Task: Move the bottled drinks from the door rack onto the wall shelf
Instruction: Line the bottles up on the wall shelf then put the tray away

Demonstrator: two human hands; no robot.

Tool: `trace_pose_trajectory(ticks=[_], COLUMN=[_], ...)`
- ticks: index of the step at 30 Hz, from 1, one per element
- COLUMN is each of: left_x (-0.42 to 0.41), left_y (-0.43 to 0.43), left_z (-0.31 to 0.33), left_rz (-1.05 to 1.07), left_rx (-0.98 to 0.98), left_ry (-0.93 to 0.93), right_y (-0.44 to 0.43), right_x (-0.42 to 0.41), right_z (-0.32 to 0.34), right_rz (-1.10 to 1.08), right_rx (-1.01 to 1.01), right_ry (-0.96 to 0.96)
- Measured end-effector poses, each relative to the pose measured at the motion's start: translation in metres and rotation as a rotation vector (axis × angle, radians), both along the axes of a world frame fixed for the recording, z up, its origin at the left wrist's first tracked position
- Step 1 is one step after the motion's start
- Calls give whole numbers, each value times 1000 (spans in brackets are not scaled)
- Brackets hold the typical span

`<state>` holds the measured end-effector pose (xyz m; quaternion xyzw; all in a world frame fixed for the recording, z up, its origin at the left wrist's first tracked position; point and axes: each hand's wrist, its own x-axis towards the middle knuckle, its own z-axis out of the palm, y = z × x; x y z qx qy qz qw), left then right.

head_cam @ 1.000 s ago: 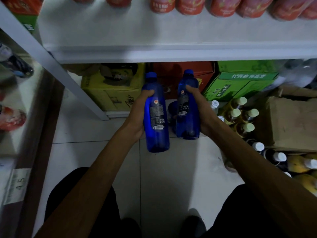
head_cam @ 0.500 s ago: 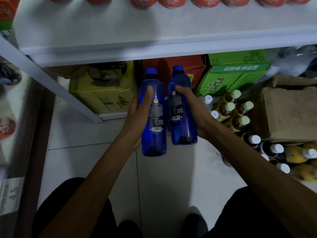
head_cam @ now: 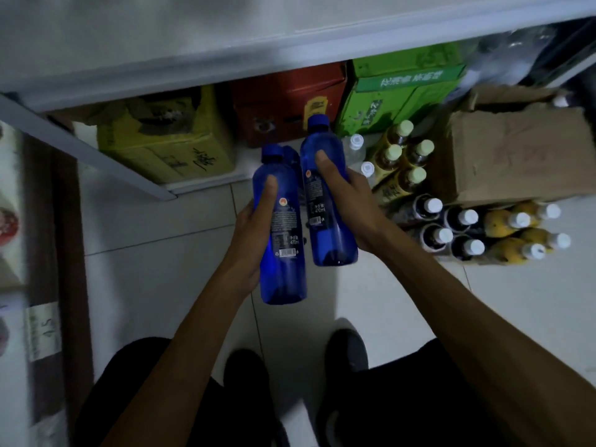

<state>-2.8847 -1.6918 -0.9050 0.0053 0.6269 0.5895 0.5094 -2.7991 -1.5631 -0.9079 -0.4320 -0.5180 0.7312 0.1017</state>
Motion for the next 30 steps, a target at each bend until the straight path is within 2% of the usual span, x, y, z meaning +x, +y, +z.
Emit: trace_pose_trajectory(ticks=[4, 7, 11, 17, 21, 30], left_x=[19, 27, 35, 52, 54, 43], left_y=[-18, -32, -43, -21, -2, 20], left_z=[35, 71, 132, 270, 369, 577], left_rz=[-61, -15, 5, -45, -88, -25], left_rx=[36, -48, -122, -50, 73, 282], left_ry=[-76, -153, -138, -34, 11, 137], right_y=[-17, -33, -47, -41, -31, -18], right_x=[20, 42, 72, 87, 86, 82], right_z=[31, 69, 136, 277, 383, 601], right_rz=[3, -77, -54, -108, -102, -134], right_rx=[65, 42, -4, 2, 70, 283], right_ry=[-38, -74, -66, 46, 133, 244])
